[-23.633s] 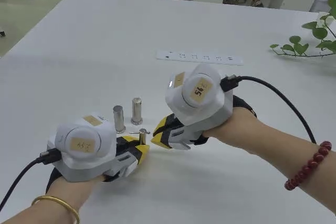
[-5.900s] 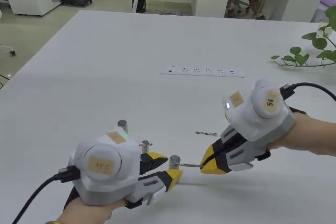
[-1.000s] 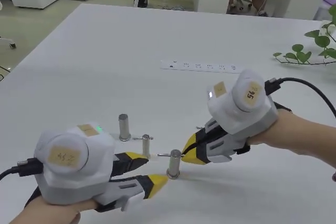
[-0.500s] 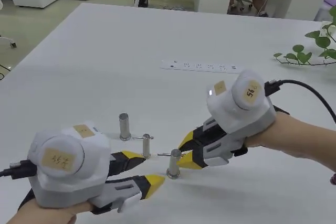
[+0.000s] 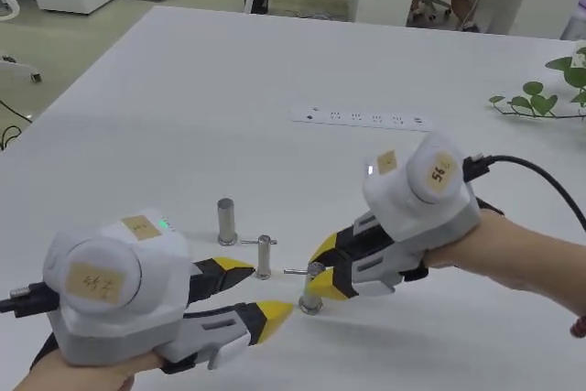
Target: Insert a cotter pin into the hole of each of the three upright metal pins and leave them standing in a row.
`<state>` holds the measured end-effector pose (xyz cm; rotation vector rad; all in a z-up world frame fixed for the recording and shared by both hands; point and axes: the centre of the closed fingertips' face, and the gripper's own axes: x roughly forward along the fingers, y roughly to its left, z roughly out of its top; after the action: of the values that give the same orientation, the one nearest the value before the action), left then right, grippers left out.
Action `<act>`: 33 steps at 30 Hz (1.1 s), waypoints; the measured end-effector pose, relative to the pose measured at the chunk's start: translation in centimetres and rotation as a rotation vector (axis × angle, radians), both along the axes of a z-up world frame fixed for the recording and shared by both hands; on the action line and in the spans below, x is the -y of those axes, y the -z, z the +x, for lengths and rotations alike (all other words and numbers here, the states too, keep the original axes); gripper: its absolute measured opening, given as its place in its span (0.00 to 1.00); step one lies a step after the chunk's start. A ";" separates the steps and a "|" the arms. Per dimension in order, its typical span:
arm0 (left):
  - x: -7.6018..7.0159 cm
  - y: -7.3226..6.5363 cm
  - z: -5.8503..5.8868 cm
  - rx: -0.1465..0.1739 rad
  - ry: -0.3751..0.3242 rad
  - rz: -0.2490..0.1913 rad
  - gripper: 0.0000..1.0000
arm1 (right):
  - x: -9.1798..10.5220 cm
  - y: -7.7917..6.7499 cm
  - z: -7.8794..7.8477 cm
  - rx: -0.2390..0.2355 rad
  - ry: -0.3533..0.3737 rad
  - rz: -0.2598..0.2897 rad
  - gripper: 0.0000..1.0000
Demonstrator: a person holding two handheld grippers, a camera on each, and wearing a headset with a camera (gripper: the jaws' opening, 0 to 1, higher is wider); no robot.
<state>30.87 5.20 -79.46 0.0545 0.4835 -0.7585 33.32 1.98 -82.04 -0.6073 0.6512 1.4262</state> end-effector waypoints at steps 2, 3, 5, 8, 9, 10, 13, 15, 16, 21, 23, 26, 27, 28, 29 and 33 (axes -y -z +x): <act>0.0 -0.1 -0.1 0.000 0.000 -0.005 0.34 | -0.1 0.1 0.0 0.001 0.002 0.002 0.16; 0.0 -0.1 -0.1 0.001 -0.001 -0.007 0.34 | -0.1 0.1 0.0 0.002 0.006 0.005 0.16; 0.0 -0.2 -0.2 0.002 -0.004 -0.011 0.35 | -0.1 0.2 0.1 -0.007 0.014 0.011 0.15; -0.1 -0.4 -0.3 0.013 -0.004 -0.012 0.36 | -0.1 0.1 0.1 0.004 0.006 0.017 0.15; -0.1 -0.5 -0.4 0.014 -0.004 -0.016 0.37 | -0.1 0.1 0.1 0.003 0.008 0.018 0.15; -0.2 -0.6 -0.4 0.017 -0.006 -0.023 0.38 | -0.1 0.1 0.0 0.003 0.009 0.018 0.14; -0.2 -0.6 -0.5 0.014 -0.004 -0.034 0.40 | -0.2 0.1 0.0 0.005 0.005 0.022 0.14; -0.3 -0.6 -0.5 0.013 -0.006 -0.036 0.44 | -0.2 0.1 0.1 0.009 0.007 0.022 0.14; -0.3 -0.6 -0.5 0.016 -0.006 -0.038 0.45 | -0.1 0.0 0.1 0.014 0.003 0.021 0.14; -0.5 -1.1 -0.3 0.035 -0.015 -0.054 0.51 | -0.1 0.0 0.3 0.004 0.015 0.026 0.14; -0.6 -1.2 -0.3 0.040 -0.017 -0.056 0.53 | 0.0 0.1 0.4 0.014 0.009 0.017 0.14; -0.8 -1.2 -0.2 0.054 -0.018 -0.052 0.57 | 0.0 0.0 0.8 0.021 0.007 0.010 0.14; -0.8 -1.1 -0.1 0.054 -0.019 -0.051 0.58 | 0.0 0.0 0.9 0.021 0.007 0.010 0.14; -0.9 -1.0 -0.1 0.052 -0.022 -0.049 0.59 | 0.1 0.0 1.1 0.022 0.009 0.010 0.14; -0.9 -0.8 0.0 0.049 -0.025 -0.047 0.59 | 0.1 -0.1 1.3 0.023 0.011 0.009 0.14; -1.2 -0.5 0.0 0.038 -0.035 -0.044 0.61 | 0.1 0.0 2.0 0.024 0.016 -0.001 0.14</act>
<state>30.88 6.37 -78.96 0.0195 0.4300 -0.7319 35.33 1.83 -82.00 -0.6175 0.6367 1.4015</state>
